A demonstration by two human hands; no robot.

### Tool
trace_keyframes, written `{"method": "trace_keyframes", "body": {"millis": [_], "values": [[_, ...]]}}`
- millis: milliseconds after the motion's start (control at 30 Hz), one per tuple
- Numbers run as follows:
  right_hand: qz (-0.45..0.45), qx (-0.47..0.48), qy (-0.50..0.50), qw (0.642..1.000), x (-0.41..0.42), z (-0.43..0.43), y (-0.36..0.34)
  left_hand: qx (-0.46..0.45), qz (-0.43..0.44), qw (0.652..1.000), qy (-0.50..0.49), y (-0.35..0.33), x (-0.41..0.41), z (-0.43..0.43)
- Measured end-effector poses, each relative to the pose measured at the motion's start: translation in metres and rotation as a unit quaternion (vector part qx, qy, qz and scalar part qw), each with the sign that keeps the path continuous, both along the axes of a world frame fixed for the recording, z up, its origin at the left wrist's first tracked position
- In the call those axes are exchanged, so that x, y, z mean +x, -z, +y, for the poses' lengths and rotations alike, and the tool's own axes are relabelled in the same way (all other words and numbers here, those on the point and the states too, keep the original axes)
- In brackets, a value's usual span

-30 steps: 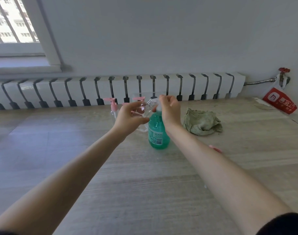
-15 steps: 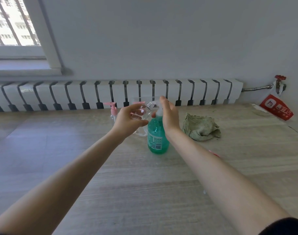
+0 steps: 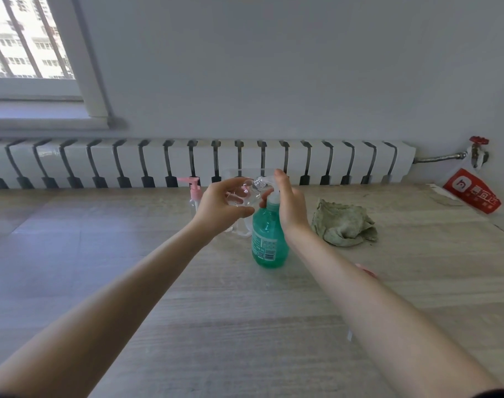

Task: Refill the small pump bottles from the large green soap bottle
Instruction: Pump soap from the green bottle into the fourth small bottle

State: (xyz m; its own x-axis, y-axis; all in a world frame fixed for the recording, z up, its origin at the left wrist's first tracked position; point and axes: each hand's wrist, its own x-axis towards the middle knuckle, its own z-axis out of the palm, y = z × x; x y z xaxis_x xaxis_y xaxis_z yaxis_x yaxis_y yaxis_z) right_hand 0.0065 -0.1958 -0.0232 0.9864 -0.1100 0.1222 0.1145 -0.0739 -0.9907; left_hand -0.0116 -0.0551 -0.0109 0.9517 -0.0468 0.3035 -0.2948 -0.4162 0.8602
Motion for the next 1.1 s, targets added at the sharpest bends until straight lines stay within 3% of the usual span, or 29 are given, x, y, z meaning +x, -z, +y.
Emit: {"method": "trace_keyframes", "body": {"millis": [333, 767, 1100], "values": [[-0.021, 0.009, 0.042, 0.999, 0.006, 0.004, 0.004, -0.018, -0.016, 1.0, 0.008, 0.01, -0.001, -0.003], [-0.028, -0.012, 0.018, 0.999, 0.001, 0.004, 0.002, -0.019, -0.008, 1.0, -0.001, 0.014, -0.005, -0.004], [-0.012, -0.098, 0.035, 0.995, -0.018, 0.003, -0.01, -0.028, -0.009, 1.0, -0.011, 0.005, -0.008, -0.005]]}}
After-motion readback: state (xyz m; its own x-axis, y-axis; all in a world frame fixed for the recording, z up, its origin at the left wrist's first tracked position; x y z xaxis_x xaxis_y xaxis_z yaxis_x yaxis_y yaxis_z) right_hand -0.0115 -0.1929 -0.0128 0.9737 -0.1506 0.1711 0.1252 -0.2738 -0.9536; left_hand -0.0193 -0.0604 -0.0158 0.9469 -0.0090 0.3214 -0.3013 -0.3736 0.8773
